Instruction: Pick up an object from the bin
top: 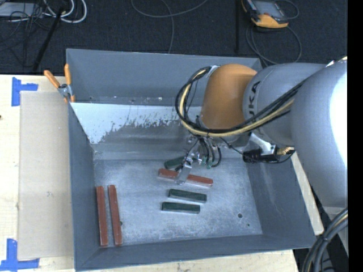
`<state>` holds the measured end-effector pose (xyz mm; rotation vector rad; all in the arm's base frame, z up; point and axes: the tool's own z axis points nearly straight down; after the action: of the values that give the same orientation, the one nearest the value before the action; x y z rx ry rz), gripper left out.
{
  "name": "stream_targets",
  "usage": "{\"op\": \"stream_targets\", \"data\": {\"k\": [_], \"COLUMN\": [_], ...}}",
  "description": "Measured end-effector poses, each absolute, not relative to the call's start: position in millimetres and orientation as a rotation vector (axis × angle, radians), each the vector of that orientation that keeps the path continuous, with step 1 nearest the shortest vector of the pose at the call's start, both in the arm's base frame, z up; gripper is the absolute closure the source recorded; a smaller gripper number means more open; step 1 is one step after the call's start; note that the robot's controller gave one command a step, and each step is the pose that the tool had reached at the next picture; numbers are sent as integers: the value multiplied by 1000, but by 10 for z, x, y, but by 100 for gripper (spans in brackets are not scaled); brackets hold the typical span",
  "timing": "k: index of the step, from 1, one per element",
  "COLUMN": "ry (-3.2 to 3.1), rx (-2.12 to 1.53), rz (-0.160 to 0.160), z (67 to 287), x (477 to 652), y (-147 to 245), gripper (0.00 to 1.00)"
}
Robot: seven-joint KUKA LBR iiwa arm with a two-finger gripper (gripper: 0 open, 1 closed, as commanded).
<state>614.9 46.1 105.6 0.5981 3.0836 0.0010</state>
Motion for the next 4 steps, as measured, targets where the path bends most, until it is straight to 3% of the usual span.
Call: {"op": "stream_targets", "data": {"k": [1,2,3,4], "ry": [3044,3043,3041,3036], "rx": [798,794,792,785], "rz": [-1,-2,-1,4], "z": [686,684,685,1703], "x": [6211,6208,6212,6227], "y": [410,410,411,410], "gripper": [0,0,100,100]}}
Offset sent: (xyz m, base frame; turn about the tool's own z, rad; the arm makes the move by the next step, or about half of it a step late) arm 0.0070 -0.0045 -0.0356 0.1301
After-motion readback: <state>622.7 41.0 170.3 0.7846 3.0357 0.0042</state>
